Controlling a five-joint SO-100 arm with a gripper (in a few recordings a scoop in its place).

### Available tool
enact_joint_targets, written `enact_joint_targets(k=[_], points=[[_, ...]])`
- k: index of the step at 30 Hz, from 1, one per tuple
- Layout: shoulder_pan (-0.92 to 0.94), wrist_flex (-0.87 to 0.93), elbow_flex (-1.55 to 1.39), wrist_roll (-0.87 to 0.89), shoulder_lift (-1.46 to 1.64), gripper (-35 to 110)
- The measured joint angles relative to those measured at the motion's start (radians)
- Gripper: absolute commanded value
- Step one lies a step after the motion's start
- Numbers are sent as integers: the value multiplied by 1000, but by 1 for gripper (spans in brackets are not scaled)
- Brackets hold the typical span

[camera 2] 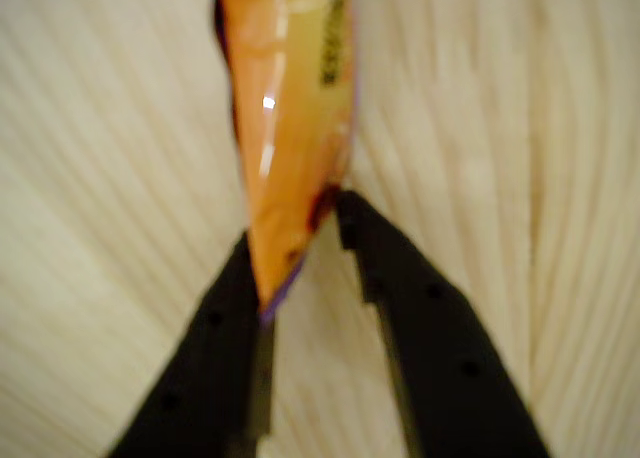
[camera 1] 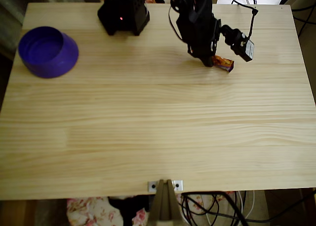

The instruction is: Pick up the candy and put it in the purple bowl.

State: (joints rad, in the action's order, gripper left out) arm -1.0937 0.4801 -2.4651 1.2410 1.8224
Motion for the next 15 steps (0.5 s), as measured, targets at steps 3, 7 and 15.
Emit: enact_joint_targets(k=[3,7,15], points=[[9,11,-2,-14,11,18],[18,35,-18,-11,38,22],[11,55,-18,-8,49,43]])
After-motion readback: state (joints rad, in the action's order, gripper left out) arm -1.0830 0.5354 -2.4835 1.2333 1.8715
